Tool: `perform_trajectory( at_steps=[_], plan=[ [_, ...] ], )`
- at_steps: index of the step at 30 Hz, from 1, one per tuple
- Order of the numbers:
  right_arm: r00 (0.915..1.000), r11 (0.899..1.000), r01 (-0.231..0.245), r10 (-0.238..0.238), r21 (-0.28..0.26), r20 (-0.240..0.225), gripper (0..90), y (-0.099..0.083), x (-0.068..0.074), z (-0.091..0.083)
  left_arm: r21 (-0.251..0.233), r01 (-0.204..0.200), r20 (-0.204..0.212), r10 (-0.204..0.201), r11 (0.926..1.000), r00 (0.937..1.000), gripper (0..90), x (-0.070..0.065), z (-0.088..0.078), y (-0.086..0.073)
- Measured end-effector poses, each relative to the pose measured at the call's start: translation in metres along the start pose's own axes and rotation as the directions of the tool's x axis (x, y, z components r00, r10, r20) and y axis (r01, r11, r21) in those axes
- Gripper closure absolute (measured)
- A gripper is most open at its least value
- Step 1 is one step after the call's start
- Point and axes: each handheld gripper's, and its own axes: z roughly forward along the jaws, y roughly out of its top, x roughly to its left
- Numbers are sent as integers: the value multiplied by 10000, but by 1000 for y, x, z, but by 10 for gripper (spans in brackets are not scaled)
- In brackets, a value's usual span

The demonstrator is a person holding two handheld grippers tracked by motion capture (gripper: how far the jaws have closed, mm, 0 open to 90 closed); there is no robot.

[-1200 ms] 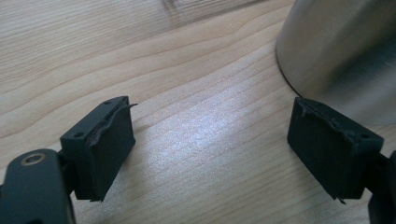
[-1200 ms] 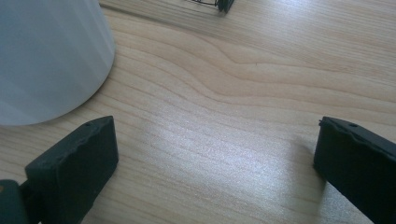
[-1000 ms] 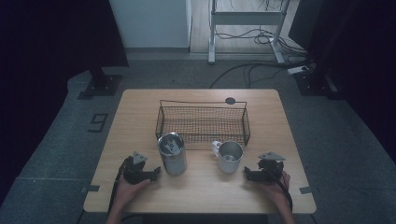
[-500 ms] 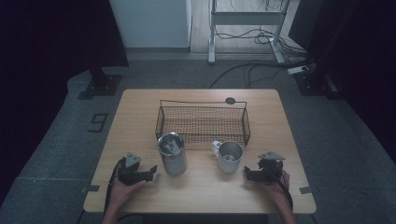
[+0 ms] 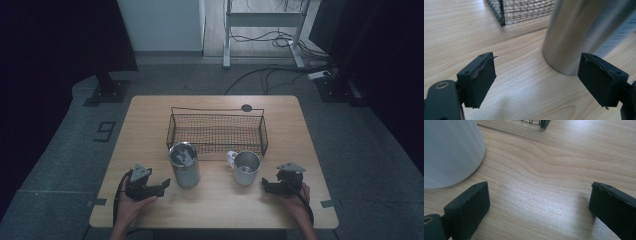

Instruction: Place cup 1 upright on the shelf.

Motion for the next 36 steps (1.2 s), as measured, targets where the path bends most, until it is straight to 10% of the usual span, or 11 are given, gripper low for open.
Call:
perform_trajectory(
  at_steps=[36],
  plan=[
    [9999,10000,-66,67,-53,78,52,0,0,-1,-1215,-215,1479,395,9924,9882,59,-36,-25,27]
  ],
)
